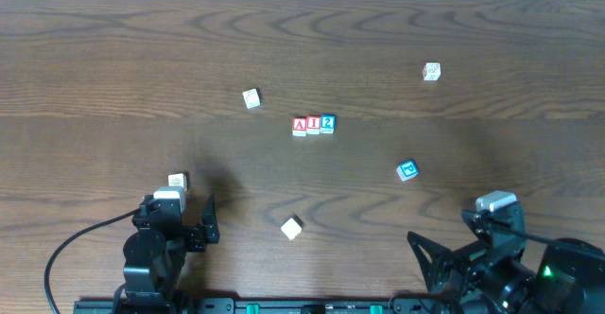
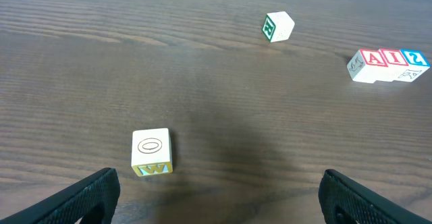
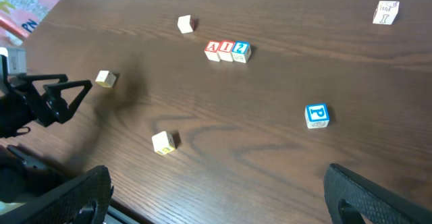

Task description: Spell out Ai2

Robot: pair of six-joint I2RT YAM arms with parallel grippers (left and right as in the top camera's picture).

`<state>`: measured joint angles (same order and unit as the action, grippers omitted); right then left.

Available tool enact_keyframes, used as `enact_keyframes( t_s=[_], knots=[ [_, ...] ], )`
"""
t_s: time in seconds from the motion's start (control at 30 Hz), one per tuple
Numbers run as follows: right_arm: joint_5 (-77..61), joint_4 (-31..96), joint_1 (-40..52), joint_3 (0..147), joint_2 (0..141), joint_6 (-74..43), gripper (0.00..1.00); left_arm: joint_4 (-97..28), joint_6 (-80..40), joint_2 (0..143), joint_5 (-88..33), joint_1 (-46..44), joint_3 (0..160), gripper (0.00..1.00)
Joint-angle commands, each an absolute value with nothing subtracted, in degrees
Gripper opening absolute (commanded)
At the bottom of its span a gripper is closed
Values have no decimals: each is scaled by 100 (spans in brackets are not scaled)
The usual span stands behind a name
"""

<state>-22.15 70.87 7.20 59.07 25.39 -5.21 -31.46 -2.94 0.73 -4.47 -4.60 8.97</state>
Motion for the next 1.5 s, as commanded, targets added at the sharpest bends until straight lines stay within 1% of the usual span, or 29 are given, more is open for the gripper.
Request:
enact_keyframes(
  t_s=[0.0,0.1,0.3,0.47,0.7,0.9,1.07,1.47],
  knots=[
    [-1699,7008,753,5883,2510,-209,99,-3122,-233,25,-403,-436,838,95],
    [-1385,6628,657,5719,2349,119,99,-3122,-233,25,-403,-436,838,95],
    [-1372,5658,255,4665,1382,1009,99,-3122,-233,25,-403,-436,838,95],
    [-1372,5457,-60,3752,744,1540,99,-3122,-233,25,-403,-436,838,95],
    [-1347,5159,-89,2423,43,1592,99,-3124,-233,25,-403,-436,838,95],
    [-1352,5162,-89,1767,32,1592,99,-3124,-233,25,-403,-436,838,95],
    [-1350,5284,-89,1485,32,1590,99,-3124,-233,25,-403,-436,838,96],
    [-1350,5269,-89,1476,32,1590,99,-3122,-233,25,-403,-436,838,95]
  ],
)
